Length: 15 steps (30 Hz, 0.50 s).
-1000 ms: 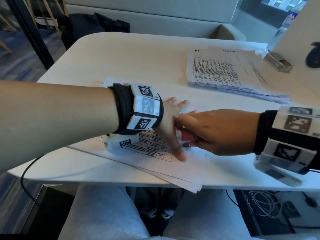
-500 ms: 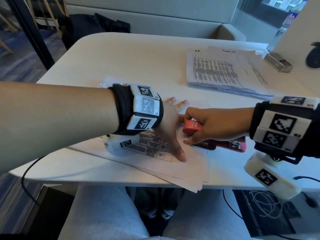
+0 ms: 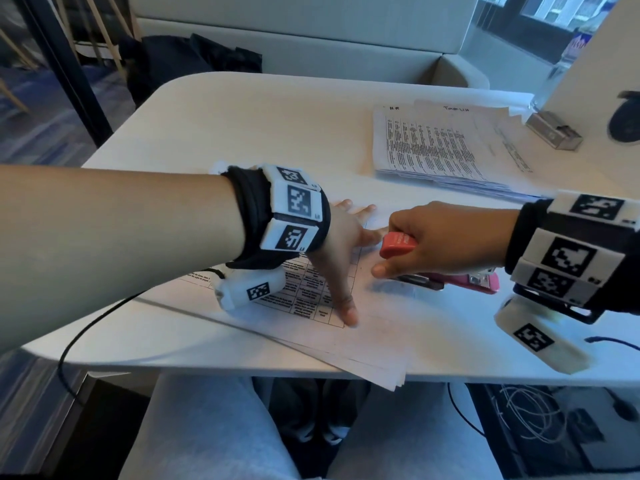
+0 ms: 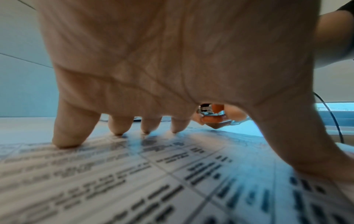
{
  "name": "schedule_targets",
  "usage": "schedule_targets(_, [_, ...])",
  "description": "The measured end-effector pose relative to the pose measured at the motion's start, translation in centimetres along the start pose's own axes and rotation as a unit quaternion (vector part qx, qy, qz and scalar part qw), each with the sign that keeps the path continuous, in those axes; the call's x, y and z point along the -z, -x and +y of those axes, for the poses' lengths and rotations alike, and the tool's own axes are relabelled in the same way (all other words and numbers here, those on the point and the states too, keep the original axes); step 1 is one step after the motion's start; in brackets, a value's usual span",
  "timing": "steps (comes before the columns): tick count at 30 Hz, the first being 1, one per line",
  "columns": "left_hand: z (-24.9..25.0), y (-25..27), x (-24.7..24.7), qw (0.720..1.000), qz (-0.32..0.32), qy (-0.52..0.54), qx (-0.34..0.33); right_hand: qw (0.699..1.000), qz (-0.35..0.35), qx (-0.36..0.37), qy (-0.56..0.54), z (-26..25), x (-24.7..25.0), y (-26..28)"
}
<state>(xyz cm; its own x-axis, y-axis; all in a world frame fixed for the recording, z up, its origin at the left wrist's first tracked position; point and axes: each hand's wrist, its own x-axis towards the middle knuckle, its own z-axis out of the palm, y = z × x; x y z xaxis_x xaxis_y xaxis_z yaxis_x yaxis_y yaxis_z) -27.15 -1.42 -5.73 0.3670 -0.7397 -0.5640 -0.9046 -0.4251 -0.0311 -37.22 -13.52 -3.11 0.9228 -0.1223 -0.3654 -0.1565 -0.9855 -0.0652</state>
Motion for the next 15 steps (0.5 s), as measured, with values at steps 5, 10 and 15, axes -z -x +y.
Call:
schedule_targets(5, [0.1,0.3,0.2,1.000,0.006,0.001,-0.014,0.999,0.029,0.005,0.040,0.7,0.1,-0.1])
schedule_targets(10, [0.5,0.3,0.1,1.000,0.001,0.013,-0.002,0.995,0.049,0.007,0.086,0.9,-0.3,0.1])
schedule_targets(15, [1.0,1.6,0.0,0.999,0.042,0.009,-0.004,0.988,0.013,0.016,0.154,-0.3,-0.5,1.1])
